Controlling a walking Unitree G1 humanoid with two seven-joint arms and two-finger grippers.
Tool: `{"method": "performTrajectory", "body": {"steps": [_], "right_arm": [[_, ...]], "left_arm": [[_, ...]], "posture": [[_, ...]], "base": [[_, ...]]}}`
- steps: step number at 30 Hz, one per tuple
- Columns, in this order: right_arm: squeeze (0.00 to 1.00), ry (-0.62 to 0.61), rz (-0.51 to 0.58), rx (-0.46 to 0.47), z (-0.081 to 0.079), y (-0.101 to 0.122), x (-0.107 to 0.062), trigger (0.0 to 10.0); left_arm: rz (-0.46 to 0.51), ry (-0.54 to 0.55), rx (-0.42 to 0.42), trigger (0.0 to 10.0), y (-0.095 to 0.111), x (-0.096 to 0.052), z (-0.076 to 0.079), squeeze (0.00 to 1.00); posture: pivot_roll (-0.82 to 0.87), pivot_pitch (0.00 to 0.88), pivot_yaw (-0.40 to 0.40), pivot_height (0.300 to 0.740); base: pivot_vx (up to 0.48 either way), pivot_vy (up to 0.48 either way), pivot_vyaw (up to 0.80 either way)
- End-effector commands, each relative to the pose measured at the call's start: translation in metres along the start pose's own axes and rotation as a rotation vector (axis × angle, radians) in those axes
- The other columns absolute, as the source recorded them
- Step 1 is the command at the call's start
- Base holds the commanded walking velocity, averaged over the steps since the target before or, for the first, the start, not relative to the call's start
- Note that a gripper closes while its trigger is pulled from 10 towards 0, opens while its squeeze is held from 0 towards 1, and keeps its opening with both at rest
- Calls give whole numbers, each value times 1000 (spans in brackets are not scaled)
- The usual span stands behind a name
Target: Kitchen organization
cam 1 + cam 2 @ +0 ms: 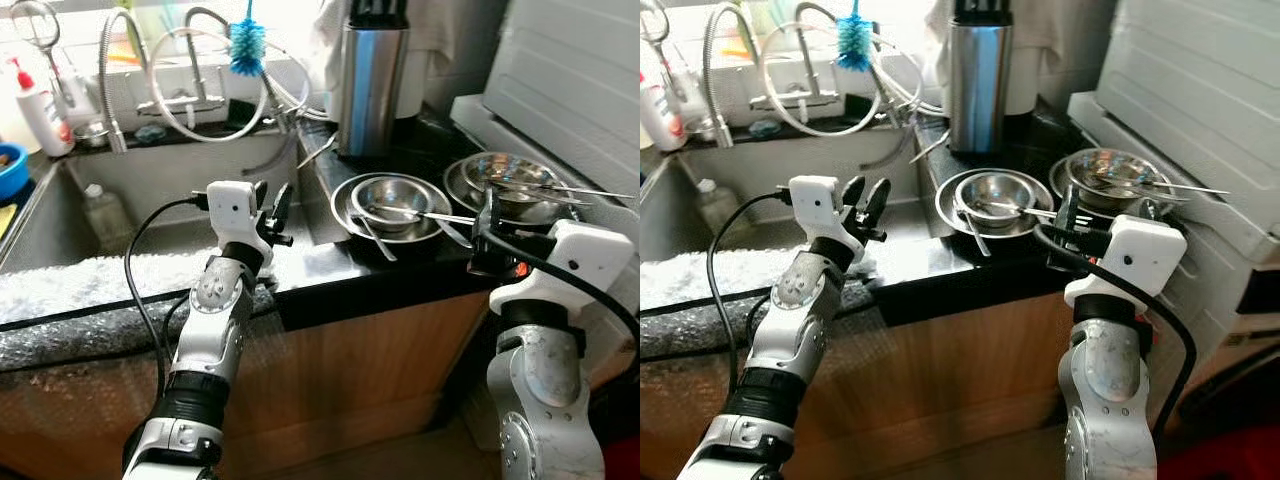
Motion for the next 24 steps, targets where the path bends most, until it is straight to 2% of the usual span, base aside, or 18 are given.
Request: {"method": "performTrajectory", "body": {"steps": [1,7,13,20,24], "right_arm": [[0,23,4,3,-6,1,1,10000],[0,30,-3,17,-8,-1,1,10000],[0,27,-6,27,-9,-2,2,10000],[0,24,-3,29,-10,-2,3,10000],[0,22,-12,41,-11,-4,3,10000]], "left_arm": [[16,2,-7,10000,7,3,0,0],[10,3,-6,10000,6,4,0,0],[9,3,-4,10000,7,4,-1,0],[11,-7,0,10000,9,5,1,0],[12,-33,20,10000,10,5,6,0]], "posture": [[-245,0,14,740],[-243,0,15,740],[-240,0,17,740],[-233,0,22,740],[-228,0,24,740]], "base": [[0,304,0],[0,381,0],[0,418,-645],[0,419,0],[0,177,-697]]}}
Point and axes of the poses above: a point about 5 cm out from each wrist's last joint towards the gripper, its own x axis pointing out of the wrist towards the gripper, its own y axis along the axis of the wrist's last joint, z = x × y, the point moved 5 cm from there along x, pointing out of the wrist towards the gripper, and after that the axes turned 5 degrees about -x, right-handed, at the moved point
